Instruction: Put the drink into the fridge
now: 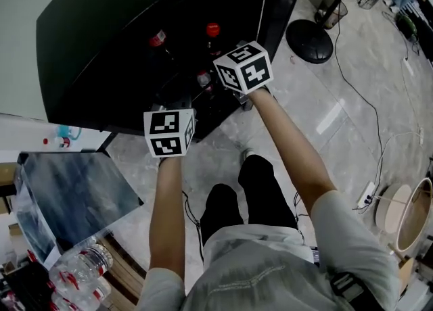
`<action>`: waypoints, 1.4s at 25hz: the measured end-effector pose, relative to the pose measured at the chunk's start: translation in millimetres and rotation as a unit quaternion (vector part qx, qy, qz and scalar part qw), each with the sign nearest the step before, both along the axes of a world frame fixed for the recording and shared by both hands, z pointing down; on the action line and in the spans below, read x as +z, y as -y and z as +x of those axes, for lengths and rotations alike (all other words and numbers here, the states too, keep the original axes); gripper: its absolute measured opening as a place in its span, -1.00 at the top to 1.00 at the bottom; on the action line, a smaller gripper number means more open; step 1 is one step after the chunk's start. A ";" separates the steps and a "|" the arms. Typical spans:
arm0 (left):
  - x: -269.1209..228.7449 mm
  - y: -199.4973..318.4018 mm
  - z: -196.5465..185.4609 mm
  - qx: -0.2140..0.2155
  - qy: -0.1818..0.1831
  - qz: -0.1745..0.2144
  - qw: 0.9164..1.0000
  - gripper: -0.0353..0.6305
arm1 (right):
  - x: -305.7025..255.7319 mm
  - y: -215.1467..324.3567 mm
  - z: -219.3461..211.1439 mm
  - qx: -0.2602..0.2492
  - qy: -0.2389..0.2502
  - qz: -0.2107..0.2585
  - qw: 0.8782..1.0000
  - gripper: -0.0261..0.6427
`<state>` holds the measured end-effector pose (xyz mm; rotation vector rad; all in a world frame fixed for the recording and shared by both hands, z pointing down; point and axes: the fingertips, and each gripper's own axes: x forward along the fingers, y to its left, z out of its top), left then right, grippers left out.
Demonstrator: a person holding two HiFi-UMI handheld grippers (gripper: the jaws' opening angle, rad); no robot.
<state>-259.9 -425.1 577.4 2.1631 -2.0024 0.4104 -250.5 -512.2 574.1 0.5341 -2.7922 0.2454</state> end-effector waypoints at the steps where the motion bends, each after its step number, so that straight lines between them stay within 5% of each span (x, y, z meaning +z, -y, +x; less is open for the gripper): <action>1: 0.9 2.5 1.2 -0.001 0.002 0.003 1.000 0.84 | 4.0 5.1 -4.2 -0.001 -0.002 0.000 1.000 0.01; 20: 34.3 25.2 -41.2 -0.119 -0.055 -0.013 0.991 0.84 | 37.7 45.8 -59.8 0.002 -0.002 0.042 0.999 0.00; 28: 38.7 20.9 -40.4 -0.108 -0.073 -0.015 0.991 0.84 | 41.2 37.7 -53.2 -0.008 0.006 0.042 0.999 -0.09; 31: 37.9 21.9 -36.7 -0.096 -0.075 -0.008 0.992 0.84 | 53.0 29.7 -38.4 -0.005 -0.027 0.046 0.999 -0.12; 35: 39.3 18.7 -33.1 -0.090 -0.082 -0.006 0.993 0.84 | 79.8 21.2 -19.8 0.027 -0.084 0.036 0.995 0.15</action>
